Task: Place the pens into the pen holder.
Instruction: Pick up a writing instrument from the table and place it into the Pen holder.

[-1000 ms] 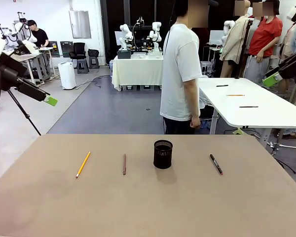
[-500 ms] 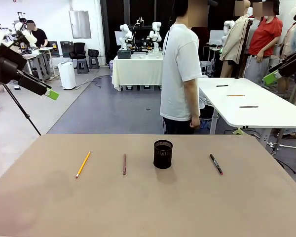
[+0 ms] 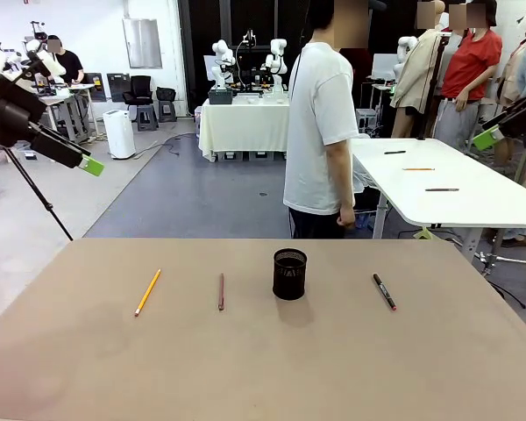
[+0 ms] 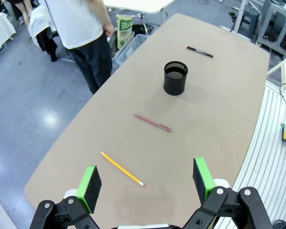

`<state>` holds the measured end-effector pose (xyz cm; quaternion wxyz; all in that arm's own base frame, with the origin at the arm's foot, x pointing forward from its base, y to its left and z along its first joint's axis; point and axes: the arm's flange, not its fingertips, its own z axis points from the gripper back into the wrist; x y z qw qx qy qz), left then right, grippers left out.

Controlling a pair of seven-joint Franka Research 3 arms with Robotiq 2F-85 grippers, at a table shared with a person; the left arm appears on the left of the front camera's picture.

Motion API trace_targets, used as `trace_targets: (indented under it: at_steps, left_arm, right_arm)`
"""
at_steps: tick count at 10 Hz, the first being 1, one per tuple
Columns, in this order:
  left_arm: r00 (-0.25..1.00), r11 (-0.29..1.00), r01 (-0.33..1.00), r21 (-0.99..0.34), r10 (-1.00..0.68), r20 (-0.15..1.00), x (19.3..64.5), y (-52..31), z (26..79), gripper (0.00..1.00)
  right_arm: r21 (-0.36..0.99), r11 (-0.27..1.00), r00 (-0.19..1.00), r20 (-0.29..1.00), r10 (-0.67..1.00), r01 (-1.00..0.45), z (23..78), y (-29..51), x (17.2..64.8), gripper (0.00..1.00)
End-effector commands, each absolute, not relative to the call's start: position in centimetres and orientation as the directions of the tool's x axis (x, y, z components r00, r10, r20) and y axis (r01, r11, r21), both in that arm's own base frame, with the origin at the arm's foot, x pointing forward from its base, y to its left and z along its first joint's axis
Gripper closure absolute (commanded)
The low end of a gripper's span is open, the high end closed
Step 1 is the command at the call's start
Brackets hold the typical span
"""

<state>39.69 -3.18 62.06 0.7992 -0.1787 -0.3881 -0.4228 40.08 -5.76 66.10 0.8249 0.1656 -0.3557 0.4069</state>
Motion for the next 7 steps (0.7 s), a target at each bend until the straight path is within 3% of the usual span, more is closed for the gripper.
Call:
trace_targets:
  at_steps: [1, 7]
  left_arm:
    - [0.339, 0.577, 0.815, 0.045, -0.539, 0.771, 39.73, -3.16, 62.06, 0.00]
    - [0.339, 0.577, 0.815, 0.045, -0.539, 0.771, 39.73, -3.16, 62.06, 0.00]
  right_arm:
    - [-0.017, 0.613, 0.411, 0.727, 0.550, -0.790, 66.22, -5.74, 40.06, 0.00]
    - [-0.017, 0.613, 0.411, 0.727, 0.550, -0.790, 66.22, -5.74, 40.06, 0.00]
